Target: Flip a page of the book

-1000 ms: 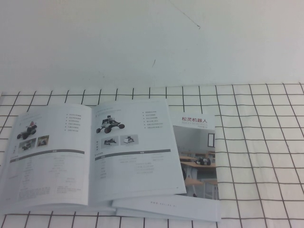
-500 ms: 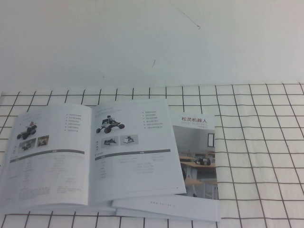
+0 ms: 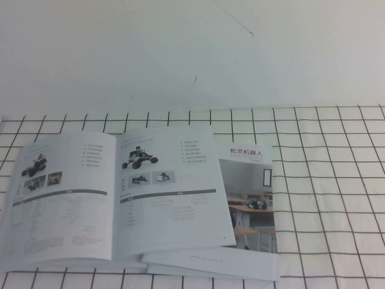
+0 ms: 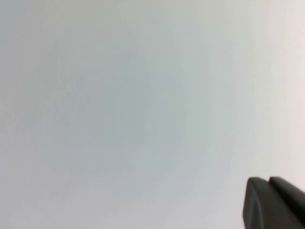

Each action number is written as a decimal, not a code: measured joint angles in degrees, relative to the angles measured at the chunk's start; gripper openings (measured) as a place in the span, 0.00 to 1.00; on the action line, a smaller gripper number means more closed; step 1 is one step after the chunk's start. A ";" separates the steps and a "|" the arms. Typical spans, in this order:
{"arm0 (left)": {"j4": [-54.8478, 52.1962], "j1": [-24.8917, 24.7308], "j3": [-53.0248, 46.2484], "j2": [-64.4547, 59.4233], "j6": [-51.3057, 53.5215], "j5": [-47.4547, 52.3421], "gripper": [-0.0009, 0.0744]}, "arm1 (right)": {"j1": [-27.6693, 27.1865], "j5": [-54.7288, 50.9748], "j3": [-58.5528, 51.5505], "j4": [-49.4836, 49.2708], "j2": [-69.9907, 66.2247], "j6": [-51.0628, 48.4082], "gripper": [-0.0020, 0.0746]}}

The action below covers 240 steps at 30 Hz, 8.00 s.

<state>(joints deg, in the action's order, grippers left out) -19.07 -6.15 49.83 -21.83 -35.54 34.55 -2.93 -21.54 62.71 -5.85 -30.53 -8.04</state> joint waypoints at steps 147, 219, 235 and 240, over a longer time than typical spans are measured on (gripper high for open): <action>45.98 3.35 0.35 -77.83 46.94 -3.45 0.01 | 26.27 -28.47 5.73 -91.85 -86.30 -77.97 0.55; 48.32 3.35 9.75 -43.45 52.04 7.84 0.01 | 47.41 -29.55 15.55 -90.92 -86.16 -82.17 0.46; 40.93 3.35 9.85 -24.56 50.73 15.55 0.01 | 24.53 -26.03 15.55 -63.60 -61.77 -66.95 0.03; 35.10 3.35 9.85 -18.62 45.49 16.75 0.01 | 22.38 -19.54 15.55 -41.50 -49.37 -54.70 0.03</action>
<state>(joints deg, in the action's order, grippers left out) 16.03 -2.80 59.68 -40.46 9.95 51.30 19.45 -41.07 78.26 -47.35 -79.90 -62.75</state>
